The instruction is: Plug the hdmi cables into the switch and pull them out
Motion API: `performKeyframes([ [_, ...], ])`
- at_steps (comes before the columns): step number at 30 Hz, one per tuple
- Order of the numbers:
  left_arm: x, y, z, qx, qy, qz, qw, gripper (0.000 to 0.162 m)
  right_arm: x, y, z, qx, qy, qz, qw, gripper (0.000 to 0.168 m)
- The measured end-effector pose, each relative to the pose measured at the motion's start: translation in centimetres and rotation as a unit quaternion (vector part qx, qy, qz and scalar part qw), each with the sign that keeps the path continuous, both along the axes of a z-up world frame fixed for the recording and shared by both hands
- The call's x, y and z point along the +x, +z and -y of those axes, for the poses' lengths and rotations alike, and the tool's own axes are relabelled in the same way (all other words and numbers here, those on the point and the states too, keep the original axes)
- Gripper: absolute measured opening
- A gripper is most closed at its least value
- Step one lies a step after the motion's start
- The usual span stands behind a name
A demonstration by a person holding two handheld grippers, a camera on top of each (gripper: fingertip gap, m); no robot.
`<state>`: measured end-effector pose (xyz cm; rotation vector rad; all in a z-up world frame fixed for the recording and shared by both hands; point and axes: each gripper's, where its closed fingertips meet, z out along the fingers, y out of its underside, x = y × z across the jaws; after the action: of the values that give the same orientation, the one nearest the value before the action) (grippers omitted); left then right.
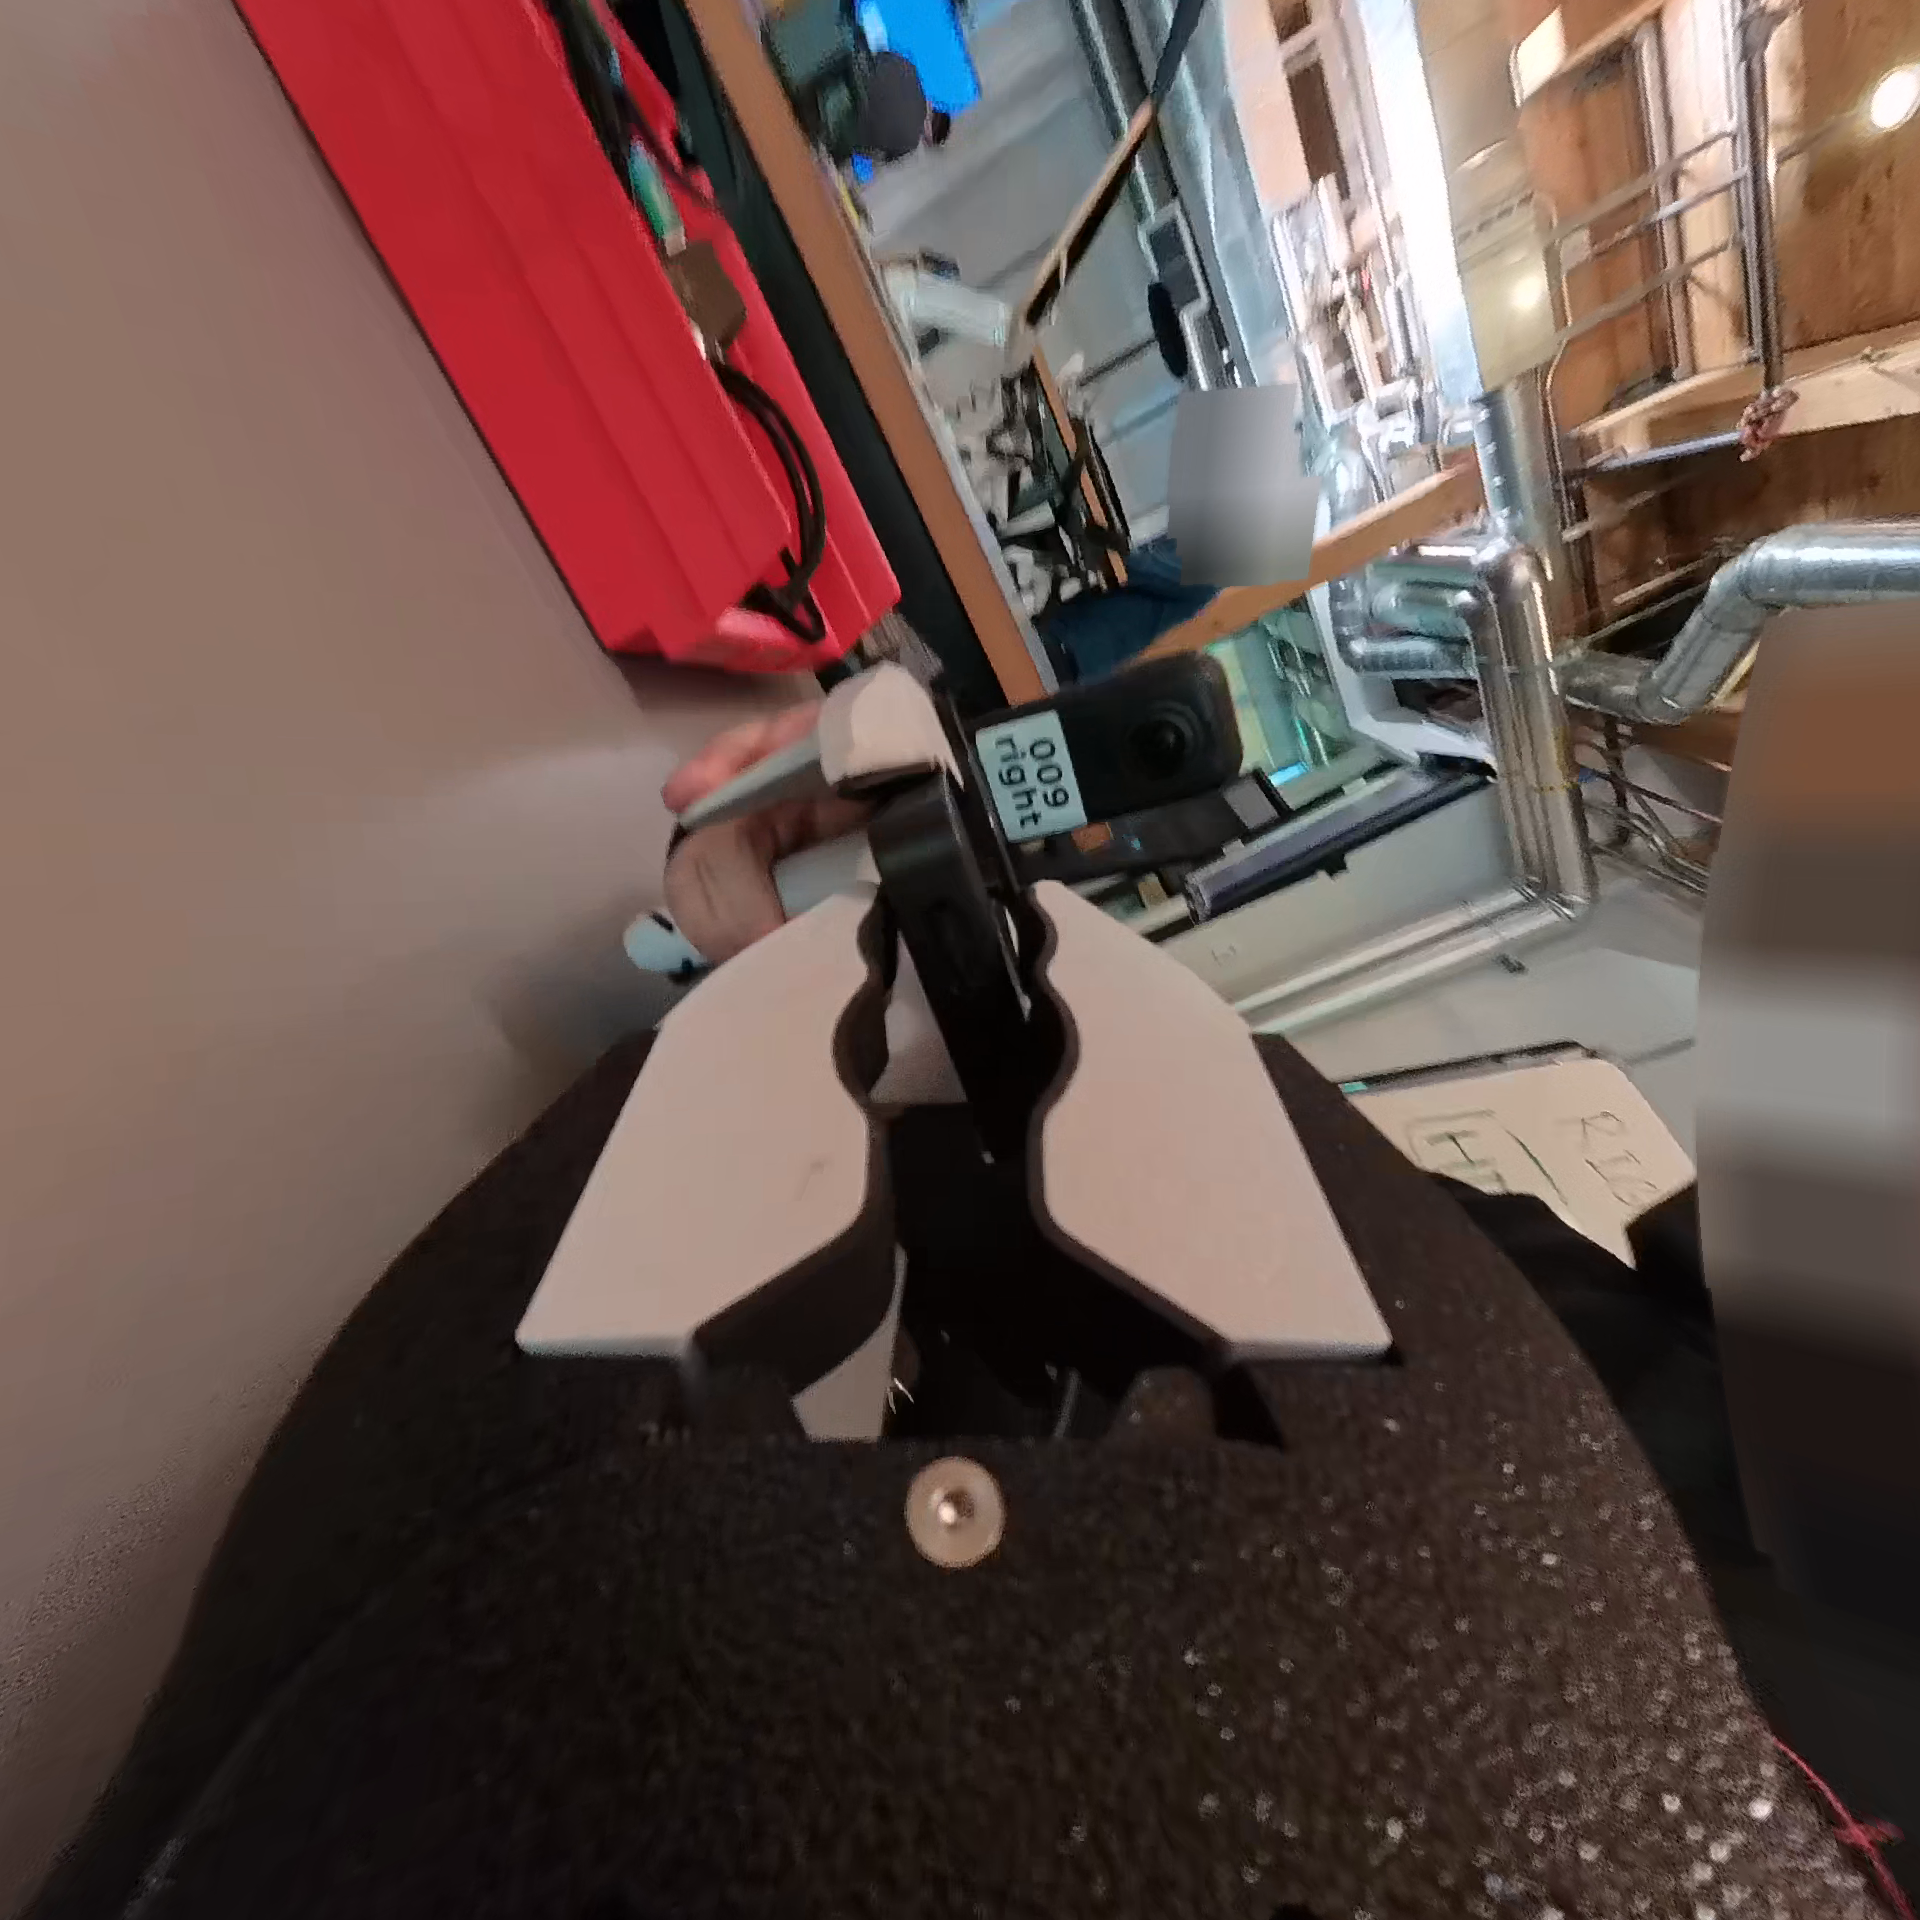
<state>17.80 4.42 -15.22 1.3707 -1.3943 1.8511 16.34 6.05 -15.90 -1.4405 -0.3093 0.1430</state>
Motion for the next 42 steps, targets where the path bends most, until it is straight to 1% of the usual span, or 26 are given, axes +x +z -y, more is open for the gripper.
performKeyframes([
  [3, 0.8, 1.5, -2.3, 0.037, 0.075, 0.057, 0.995, 0.032, 0.4, 0.3, 0.3, 0.001, 0.0, -0.011, 1.0, 0.074],
  [4, 1.1, 2.2, -3.5, 0.061, 0.108, 0.085, 0.989, 0.032, 0.6, 0.1, 0.4, -0.005, -0.005, -0.014, 1.0, 0.074],
  [7, 1.3, 4.1, -8.2, 0.155, 0.2, 0.151, 0.955, 0.034, 1.4, -0.1, 0.5, -0.005, -0.019, -0.014, 1.0, 0.074],
  [10, 1.6, 4.7, -15.4, 0.285, 0.267, 0.147, 0.909, 0.05, 1.8, 0.0, 0.8, 0.002, -0.02, -0.029, 0.999, 0.073],
  [11, 1.6, 4.4, -18.5, 0.34, 0.283, 0.13, 0.887, 0.05, 2.0, -0.2, 0.9, 0.001, -0.022, -0.031, 0.999, 0.074],
  [13, 1.5, 3.3, -26.2, 0.462, 0.312, 0.076, 0.827, 0.058, 2.4, -0.4, 0.9, 0.001, -0.028, -0.035, 0.999, 0.074],
  [14, 1.1, 2.4, -30.2, 0.517, 0.316, 0.036, 0.795, 0.058, 2.5, -0.4, 1.0, 0.002, -0.026, -0.039, 0.999, 0.073],
  [16, 0.0, 0.8, -37.4, 0.591, 0.311, -0.05, 0.742, 0.059, 2.7, -0.5, 1.1, 0.006, -0.029, -0.044, 0.999, 0.073],
  [17, -0.7, -0.3, -40.2, 0.609, 0.302, -0.093, 0.727, 0.059, 2.8, -0.6, 1.1, 0.006, -0.027, -0.045, 0.999, 0.073],
  [18, -1.3, -1.4, -42.4, 0.613, 0.288, -0.137, 0.722, 0.058, 2.8, -0.7, 1.1, 0.005, -0.027, -0.047, 0.999, 0.074],
  [21, -2.8, -5.6, -47.1, 0.601, 0.253, -0.254, 0.715, 0.058, 2.8, -1.2, 0.9, -0.005, -0.024, -0.043, 0.999, 0.073],
  [22, -3.3, -7.0, -48.3, 0.604, 0.243, -0.282, 0.705, 0.057, 2.6, -1.4, 0.9, -0.008, -0.021, -0.043, 0.999, 0.073],
  [24, -3.6, -9.4, -49.7, 0.612, 0.223, -0.313, 0.691, 0.057, 2.5, -1.7, 0.7, -0.01, -0.017, -0.044, 0.999, 0.073],
  [25, -3.6, -10.4, -50.3, 0.623, 0.217, -0.323, 0.678, 0.058, 2.4, -1.7, 0.7, -0.009, -0.012, -0.046, 0.999, 0.073],
  [27, -3.6, -12.1, -51.3, 0.651, 0.201, -0.336, 0.65, 0.058, 2.4, -1.8, 0.7, -0.008, -0.008, -0.051, 0.999, 0.074],
  [29, -3.6, -13.4, -51.7, 0.662, 0.185, -0.353, 0.634, 0.052, 2.5, -1.5, 0.9, 0.0, -0.003, -0.061, 0.998, 0.073],
  [30, -3.6, -13.6, -52.0, 0.667, 0.184, -0.361, 0.625, 0.051, 2.7, -1.4, 1.1, 0.007, -0.002, -0.069, 0.998, 0.073],
  [31, -3.5, -13.8, -52.0, 0.665, 0.184, -0.366, 0.625, 0.05, 2.9, -1.2, 1.3, 0.014, 0.001, -0.076, 0.997, 0.073],
  [32, -3.3, -14.1, -51.5, 0.651, 0.183, -0.368, 0.638, 0.038, 3.0, -1.0, 1.4, 0.02, 0.004, -0.084, 0.996, 0.073],
  [36, -3.0, -14.2, -51.3, 0.639, 0.185, -0.358, 0.655, 0.034, 3.1, -0.5, 1.9, 0.038, 0.028, -0.103, 0.994, 0.074],
  [37, -3.0, -14.2, -51.4, 0.643, 0.183, -0.347, 0.657, 0.021, 3.0, -0.4, 2.0, 0.043, 0.035, -0.108, 0.993, 0.074],
  [38, -3.0, -14.2, -51.4, 0.65, 0.18, -0.332, 0.659, 0.02, 3.1, -0.3, 2.1, 0.048, 0.04, -0.114, 0.991, 0.074],
  [39, -3.0, -14.2, -51.4, 0.657, 0.183, -0.32, 0.658, 0.019, 3.2, -0.1, 2.3, 0.054, 0.045, -0.121, 0.99, 0.074],
  [40, -2.9, -13.9, -51.4, 0.668, 0.19, -0.308, 0.65, 0.018, 3.4, 0.0, 2.4, 0.06, 0.047, -0.129, 0.989, 0.074],
  [41, -2.7, -13.1, -51.6, 0.688, 0.201, -0.288, 0.635, 0.018, 3.6, 0.2, 2.6, 0.067, 0.048, -0.136, 0.987, 0.074],
  [42, -2.5, -11.6, -51.5, 0.71, 0.218, -0.265, 0.614, 0.016, 3.7, 0.3, 2.8, 0.075, 0.052, -0.143, 0.986, 0.074],
])
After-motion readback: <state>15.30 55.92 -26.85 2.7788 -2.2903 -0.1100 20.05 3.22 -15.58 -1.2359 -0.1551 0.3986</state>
